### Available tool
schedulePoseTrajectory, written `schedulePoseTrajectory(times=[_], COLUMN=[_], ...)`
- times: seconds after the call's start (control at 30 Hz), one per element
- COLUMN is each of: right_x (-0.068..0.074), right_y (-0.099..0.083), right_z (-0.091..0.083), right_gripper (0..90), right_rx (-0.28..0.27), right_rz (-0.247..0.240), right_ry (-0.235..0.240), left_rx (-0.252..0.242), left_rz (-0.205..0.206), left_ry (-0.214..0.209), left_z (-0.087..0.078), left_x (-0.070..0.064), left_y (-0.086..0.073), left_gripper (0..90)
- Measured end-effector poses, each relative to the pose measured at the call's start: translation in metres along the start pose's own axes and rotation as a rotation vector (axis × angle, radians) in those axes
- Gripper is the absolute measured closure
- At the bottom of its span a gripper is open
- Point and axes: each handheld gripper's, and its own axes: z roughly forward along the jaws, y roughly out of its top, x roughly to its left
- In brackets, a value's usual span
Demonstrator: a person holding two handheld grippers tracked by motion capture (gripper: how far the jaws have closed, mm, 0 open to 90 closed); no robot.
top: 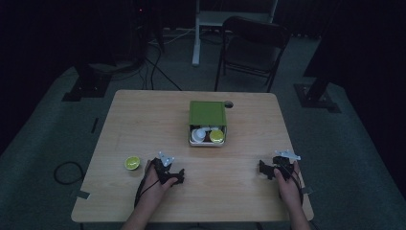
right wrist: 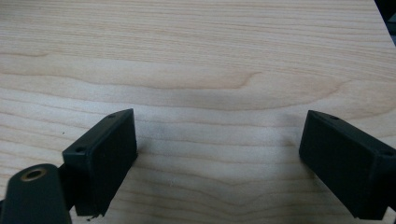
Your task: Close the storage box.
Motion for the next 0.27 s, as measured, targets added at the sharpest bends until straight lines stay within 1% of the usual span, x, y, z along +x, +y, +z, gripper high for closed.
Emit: schedulePoseTrajectory(times=[0.27], right_x=[0.0003], right_y=[0.0006], right_z=[0.0006], right_gripper=[10.6], right_rx=[0.001], right_rz=[0.002], right_ry=[-0.001], left_rx=[0.000], left_rz=[0.001], left_ry=[0.000], left_z=[0.0000], left_x=[0.0001], left_y=[0.0000], left_gripper=[9.2])
